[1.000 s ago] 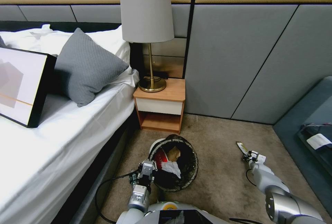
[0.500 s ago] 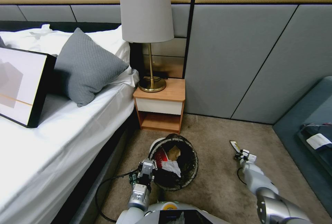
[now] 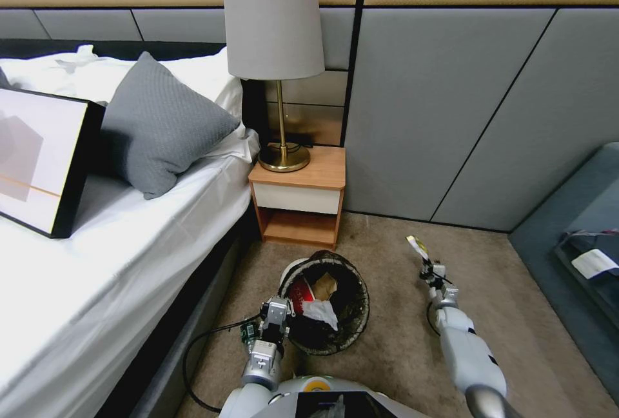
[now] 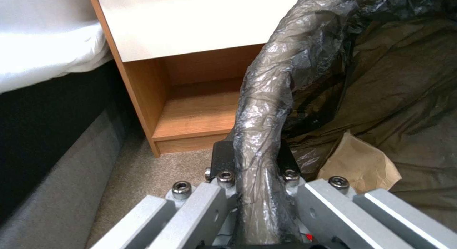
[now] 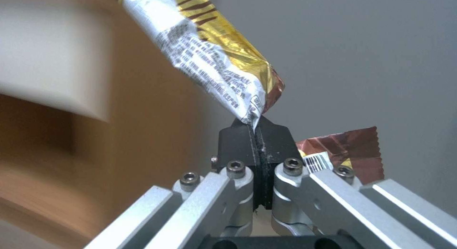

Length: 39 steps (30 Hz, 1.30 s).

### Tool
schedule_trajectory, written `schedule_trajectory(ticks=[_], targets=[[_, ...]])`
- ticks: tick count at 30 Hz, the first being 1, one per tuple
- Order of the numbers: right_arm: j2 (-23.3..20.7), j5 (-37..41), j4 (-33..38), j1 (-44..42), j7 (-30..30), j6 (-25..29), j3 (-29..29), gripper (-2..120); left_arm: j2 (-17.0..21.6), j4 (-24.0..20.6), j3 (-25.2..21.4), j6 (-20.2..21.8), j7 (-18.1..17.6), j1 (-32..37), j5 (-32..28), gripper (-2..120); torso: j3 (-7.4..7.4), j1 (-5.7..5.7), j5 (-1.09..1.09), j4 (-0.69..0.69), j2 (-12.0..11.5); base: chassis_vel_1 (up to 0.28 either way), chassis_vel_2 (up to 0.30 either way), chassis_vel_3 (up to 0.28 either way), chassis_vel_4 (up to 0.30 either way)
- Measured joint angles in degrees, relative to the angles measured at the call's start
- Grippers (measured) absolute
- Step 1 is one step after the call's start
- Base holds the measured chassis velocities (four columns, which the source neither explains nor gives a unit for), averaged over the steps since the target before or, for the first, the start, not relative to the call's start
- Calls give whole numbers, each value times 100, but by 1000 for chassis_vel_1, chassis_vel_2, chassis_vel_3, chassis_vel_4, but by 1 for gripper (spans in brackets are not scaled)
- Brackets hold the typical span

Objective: Pick up the trash bin, then pick up the garbage from the floor and place it into the trash bin.

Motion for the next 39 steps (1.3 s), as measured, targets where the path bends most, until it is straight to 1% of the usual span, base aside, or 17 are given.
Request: schedule_trajectory(ticks=[1,2,4,5,8,9,11,12,14,16,18,24,31,39], targets=[[0,0,0,0,0,0,0,0,0,0,0,0,0,0,0,0,0,0,0,0,0,0,0,0,0],[2,103,378,-225,-144,19,-76,0,-2,8,3,1,1,-8,0,0,0,0,5,-3,0,0,0,0,0],[-11,280,1248,-661,-308,24,-261,0,-3,10,16,3,5,-20,-4,0,0,0,0,-2,0,0,0,0,0],[-11,280,1248,-661,-308,24,-261,0,-3,10,16,3,5,-20,-4,0,0,0,0,-2,0,0,0,0,0],[-36,356,2237,-1131,-330,-30,-593,0,-1,10,22,6,7,-32,-15,0,0,0,0,-1,0,0,0,0,0],[-36,356,2237,-1131,-330,-30,-593,0,-1,10,22,6,7,-32,-15,0,0,0,0,-1,0,0,0,0,0],[-63,341,2716,-1402,-239,-57,-929,0,0,10,26,8,8,-39,-23,0,0,0,2,-1,0,0,0,0,0],[-63,341,2716,-1402,-239,-57,-929,0,0,10,26,8,8,-39,-23,0,0,0,2,-1,0,0,0,0,0],[-105,249,2957,-1611,-164,-87,-1216,0,1,7,26,9,8,-54,-30,0,0,0,1,-1,0,0,0,0,0],[-130,0,3016,-1792,-146,-49,-1474,0,0,-8,28,15,9,-61,-40,0,0,0,3,-2,0,0,0,0,0],[-132,-121,2994,-1857,-142,7,-1574,0,-3,-18,31,22,8,-64,-42,0,0,0,2,-1,0,0,0,0,0],[-88,-544,2670,-2089,-141,235,-1926,0,-8,-93,35,122,-19,-55,-72,0,0,0,3,-2,0,0,0,0,0],[-32,-693,2449,-2112,-141,342,-2042,0,-25,-113,45,156,-26,-61,-80,0,0,0,2,-1,0,0,0,0,0],[18,-705,2228,-2137,-167,427,-1996,0,-33,-124,28,160,-30,-64,-82,0,0,0,2,-1,0,0,0,0,0]])
